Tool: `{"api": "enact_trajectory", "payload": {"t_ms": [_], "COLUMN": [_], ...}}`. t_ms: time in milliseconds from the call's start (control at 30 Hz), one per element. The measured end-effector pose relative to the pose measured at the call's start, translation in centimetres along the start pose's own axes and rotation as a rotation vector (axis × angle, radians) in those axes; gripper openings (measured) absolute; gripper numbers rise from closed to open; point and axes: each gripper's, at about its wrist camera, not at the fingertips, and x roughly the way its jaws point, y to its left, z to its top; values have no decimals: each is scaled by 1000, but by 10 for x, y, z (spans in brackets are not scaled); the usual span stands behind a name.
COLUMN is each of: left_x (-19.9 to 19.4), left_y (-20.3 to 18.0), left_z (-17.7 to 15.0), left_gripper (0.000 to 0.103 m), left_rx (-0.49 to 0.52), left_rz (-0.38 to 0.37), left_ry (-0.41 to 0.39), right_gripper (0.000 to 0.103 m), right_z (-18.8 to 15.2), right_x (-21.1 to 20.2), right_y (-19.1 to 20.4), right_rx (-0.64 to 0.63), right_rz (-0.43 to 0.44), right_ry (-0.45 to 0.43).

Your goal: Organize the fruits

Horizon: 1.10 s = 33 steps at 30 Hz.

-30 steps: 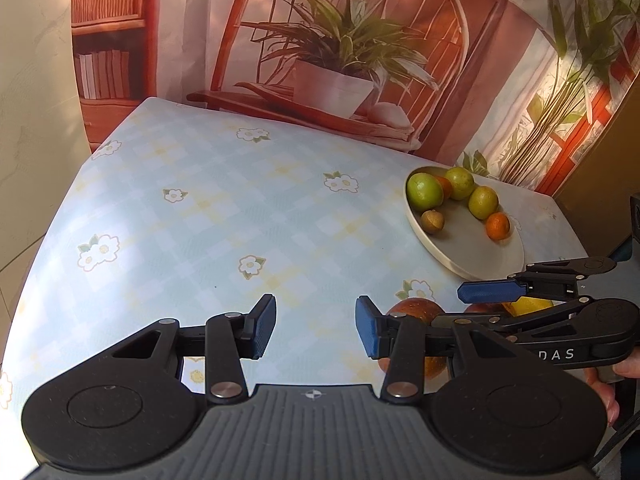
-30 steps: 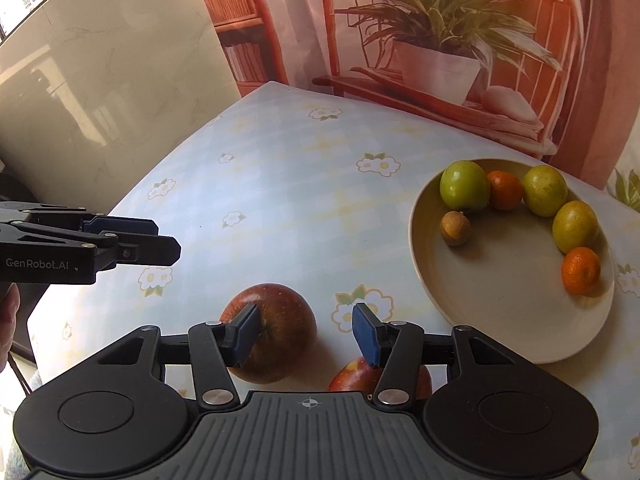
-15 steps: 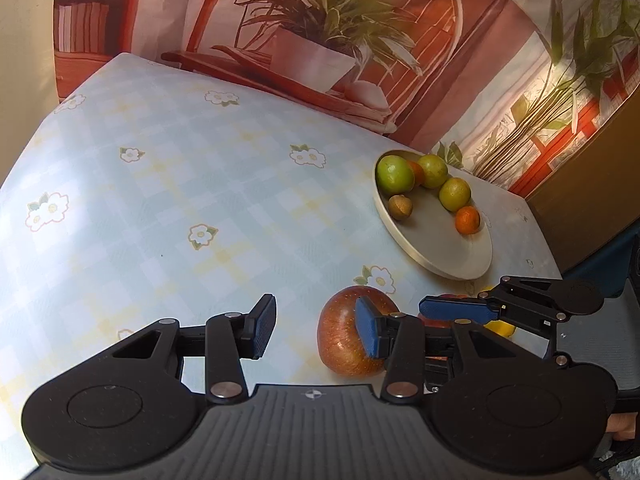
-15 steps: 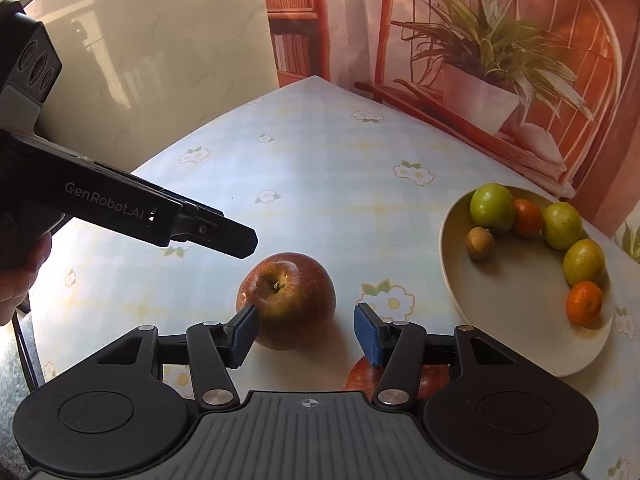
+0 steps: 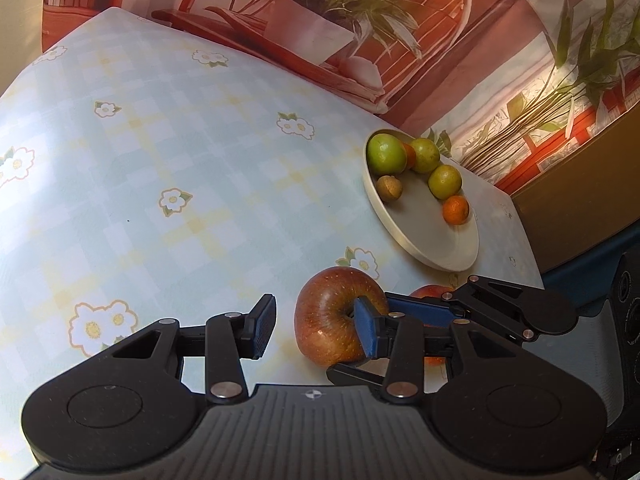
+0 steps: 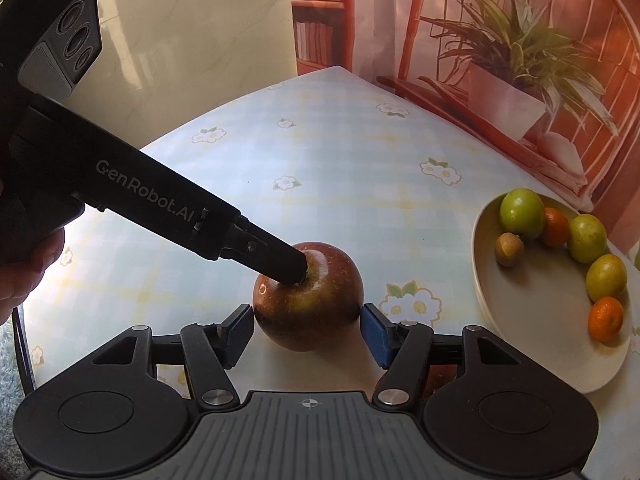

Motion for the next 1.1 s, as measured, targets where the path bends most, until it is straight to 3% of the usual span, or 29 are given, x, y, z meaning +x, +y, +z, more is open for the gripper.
{"api": "enact_trajectory", "payload": {"t_ms": [367,633,1100], "left_x": [10,0,18], "left_y": [-8,-30,-101], "left_z": [1,15,71], "left_gripper": [41,39,39], "left_rx": [23,91,268], "left_rz": [-35,-43,-61], "left_ry": [24,-12,-82], "right_gripper": [59,59,59], "right_z": [-1,-1,20], "right_x": [8,-16,-66], "right_y": [-4,-24,-105], "right_rx": [6,92,171], "right_rz": [-12,13,-75], "right_ry": [1,-94,-205]}}
